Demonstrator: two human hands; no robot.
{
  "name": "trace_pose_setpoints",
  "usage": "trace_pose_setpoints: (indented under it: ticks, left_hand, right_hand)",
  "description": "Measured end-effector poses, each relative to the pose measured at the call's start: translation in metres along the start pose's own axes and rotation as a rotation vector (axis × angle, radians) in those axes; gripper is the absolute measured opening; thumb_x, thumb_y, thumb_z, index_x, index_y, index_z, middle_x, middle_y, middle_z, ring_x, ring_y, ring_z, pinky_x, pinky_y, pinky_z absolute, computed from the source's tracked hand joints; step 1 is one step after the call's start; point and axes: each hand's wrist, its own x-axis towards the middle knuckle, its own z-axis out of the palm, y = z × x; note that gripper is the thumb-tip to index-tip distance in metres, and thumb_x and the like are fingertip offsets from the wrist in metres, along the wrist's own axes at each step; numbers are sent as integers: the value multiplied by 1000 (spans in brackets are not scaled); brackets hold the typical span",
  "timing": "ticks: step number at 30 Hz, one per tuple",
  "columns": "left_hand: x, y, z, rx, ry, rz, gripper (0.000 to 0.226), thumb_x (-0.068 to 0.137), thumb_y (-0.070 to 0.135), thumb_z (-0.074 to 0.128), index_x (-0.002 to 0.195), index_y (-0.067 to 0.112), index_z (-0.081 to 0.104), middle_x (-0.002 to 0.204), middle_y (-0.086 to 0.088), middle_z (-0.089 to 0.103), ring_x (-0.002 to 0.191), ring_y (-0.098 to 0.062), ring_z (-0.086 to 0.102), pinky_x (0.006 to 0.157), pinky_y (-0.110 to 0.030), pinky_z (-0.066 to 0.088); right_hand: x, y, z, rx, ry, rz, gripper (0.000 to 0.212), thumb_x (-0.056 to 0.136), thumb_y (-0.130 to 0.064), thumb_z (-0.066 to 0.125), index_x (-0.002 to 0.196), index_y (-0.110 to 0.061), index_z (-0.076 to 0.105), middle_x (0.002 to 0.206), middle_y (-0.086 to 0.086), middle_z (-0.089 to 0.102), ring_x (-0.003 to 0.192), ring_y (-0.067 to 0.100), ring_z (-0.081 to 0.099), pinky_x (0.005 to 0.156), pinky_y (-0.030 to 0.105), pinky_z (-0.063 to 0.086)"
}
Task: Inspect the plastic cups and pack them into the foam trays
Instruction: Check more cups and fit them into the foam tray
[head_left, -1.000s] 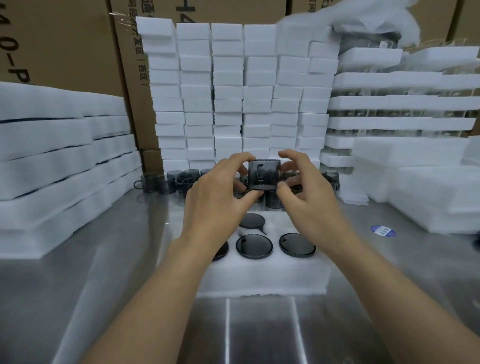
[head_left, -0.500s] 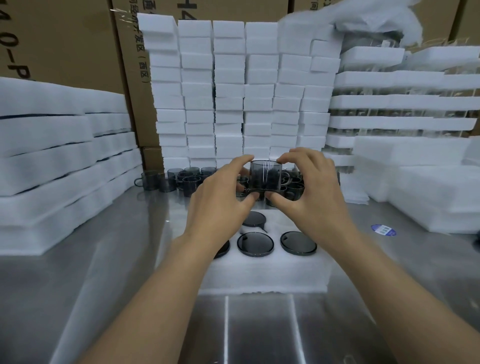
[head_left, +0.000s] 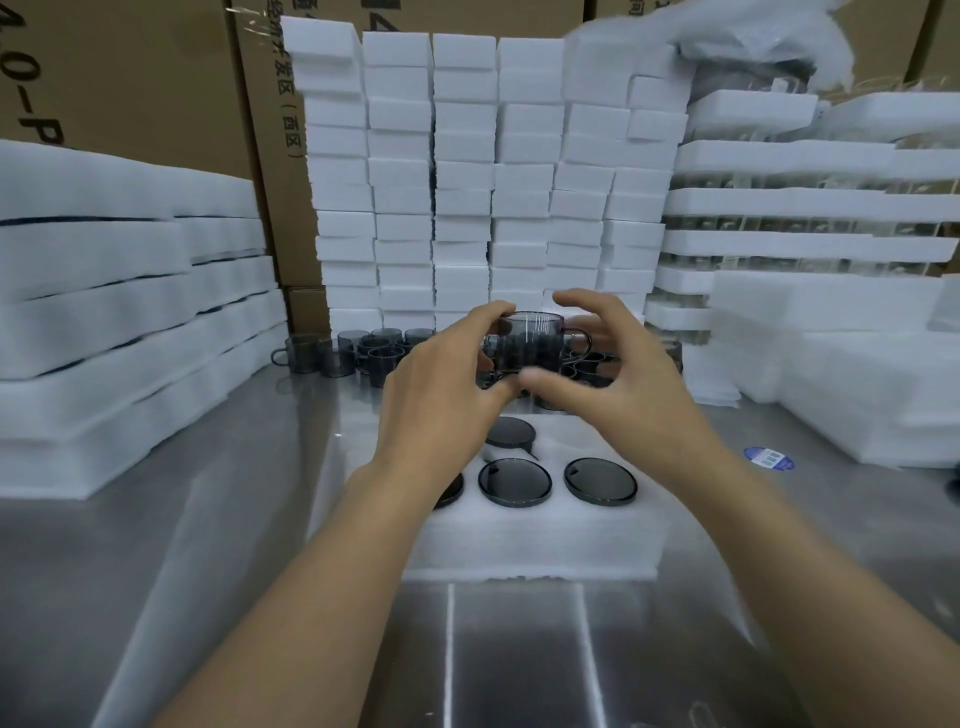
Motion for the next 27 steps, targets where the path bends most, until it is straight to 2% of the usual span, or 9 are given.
trace_pose_setpoints:
  ticks: [2, 5, 9, 13, 15, 17, 19, 23, 27]
  left_hand:
    - [0, 1, -1, -25, -23, -13, 64, 90, 44, 83, 145, 52, 51, 109, 22, 71, 103, -7, 68, 87, -40, 58]
    - [-1, 2, 0, -10, -63, 15, 67, 92, 42, 82, 147, 55, 47, 112, 23, 69, 102, -5, 67, 86, -40, 58]
    - [-1, -4, 4, 22, -140, -8, 69, 99, 39, 72, 159, 48, 38, 148, 22, 57, 122, -7, 61, 96, -37, 54]
    - [-1, -10, 7, 131, -245, -53, 53, 104, 41, 64, 155, 38, 51, 155, 16, 54, 145, -14, 49, 111, -41, 46]
    - [-2, -10, 8, 150, -290, -49, 48, 105, 41, 62, 152, 38, 54, 154, 16, 56, 146, -15, 47, 113, -44, 46]
    - [-2, -9, 8, 159, -324, -47, 42, 105, 40, 62, 147, 37, 60, 151, 15, 59, 144, -17, 50, 112, -46, 47]
    - [-1, -10, 8, 159, -335, -61, 39, 103, 41, 63, 142, 37, 64, 149, 15, 60, 142, -17, 52, 110, -44, 48]
    - [-1, -13, 9, 147, -340, -68, 35, 103, 43, 63, 137, 39, 65, 148, 15, 58, 140, -15, 52, 108, -42, 48]
    - [-1, -12, 10, 160, -362, -55, 34, 102, 45, 63, 136, 39, 65, 148, 16, 56, 136, -12, 53, 105, -40, 48]
  right_hand:
    - [1, -3, -2, 267, -64, 125, 42, 84, -62, 79, 122, -51, 66, 112, -5, 76, 105, 14, 73, 88, 35, 57]
    - [3, -3, -2, 297, -24, 157, 17, 90, -47, 81, 102, -38, 71, 100, 3, 79, 98, 24, 74, 82, 35, 57]
    - [5, 7, -9, 182, -8, 193, 30, 87, -41, 86, 90, -19, 66, 90, 11, 74, 71, 12, 64, 66, 25, 50]
    - [4, 18, -21, -99, -155, 267, 36, 83, -44, 87, 85, -16, 64, 85, 14, 70, 67, 12, 54, 67, 29, 45]
    - [2, 20, -24, -181, -206, 303, 41, 83, -46, 86, 84, -14, 61, 81, 11, 72, 65, 8, 56, 67, 29, 45]
    - [3, 21, -27, -220, -233, 317, 43, 83, -47, 85, 78, -14, 58, 66, -1, 67, 56, 0, 54, 63, 26, 42]
    - [5, 21, -28, -247, -244, 306, 44, 83, -47, 84, 74, -16, 54, 58, -9, 59, 55, 2, 51, 62, 26, 40]
    - [5, 22, -29, -269, -271, 288, 45, 82, -48, 84, 74, -15, 53, 61, -9, 55, 63, 11, 51, 63, 29, 40]
    - [4, 22, -27, -293, -264, 288, 46, 80, -54, 84, 73, -20, 54, 61, -10, 56, 55, 2, 51, 61, 27, 38]
